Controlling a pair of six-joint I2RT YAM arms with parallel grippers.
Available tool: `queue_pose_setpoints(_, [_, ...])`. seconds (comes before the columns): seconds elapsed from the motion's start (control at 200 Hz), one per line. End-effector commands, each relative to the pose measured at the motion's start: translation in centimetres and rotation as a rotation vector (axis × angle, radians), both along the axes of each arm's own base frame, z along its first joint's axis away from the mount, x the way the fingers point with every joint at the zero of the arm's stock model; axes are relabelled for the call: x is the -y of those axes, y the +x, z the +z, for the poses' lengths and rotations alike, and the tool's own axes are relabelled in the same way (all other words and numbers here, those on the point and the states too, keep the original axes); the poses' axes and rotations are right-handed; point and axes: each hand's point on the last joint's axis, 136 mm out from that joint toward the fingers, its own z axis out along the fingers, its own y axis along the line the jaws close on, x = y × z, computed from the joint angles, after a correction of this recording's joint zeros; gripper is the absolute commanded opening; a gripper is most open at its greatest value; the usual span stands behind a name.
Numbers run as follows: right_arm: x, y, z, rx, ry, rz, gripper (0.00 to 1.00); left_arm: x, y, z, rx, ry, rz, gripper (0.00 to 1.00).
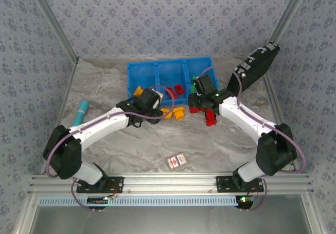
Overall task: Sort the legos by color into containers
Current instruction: Pick up the lego from the center of the table.
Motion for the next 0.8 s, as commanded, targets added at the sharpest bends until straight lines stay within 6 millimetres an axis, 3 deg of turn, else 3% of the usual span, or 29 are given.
queue_pose_setpoints(0.0, [0.6,-0.1,0.8,0.0,-0.079,-0.001,0.58,-0.5,1.2,0.9,0.047,-0.057,0.048,0.66])
queue_pose_setpoints(0.125, [0.8,-0.7,0.3,-0.018,-0.107,-0.006,0.64,-1.6,1.9,-1.3,-0.002,-0.041,0.105,0.67])
queue_pose_setpoints(0.425, [0.7,-1.9,0.1,-0.033,-0.128,-0.002,0.71,-1.6,3.3,-4.9,-0.046,-0.023,0.129,0.67])
queue_pose_setpoints(0.795, [0.8,-2.4,-0.5,-0.054,-0.156,0.021,0.72,-0.8,4.6,-7.9,-0.101,-0.017,0.139,0.67])
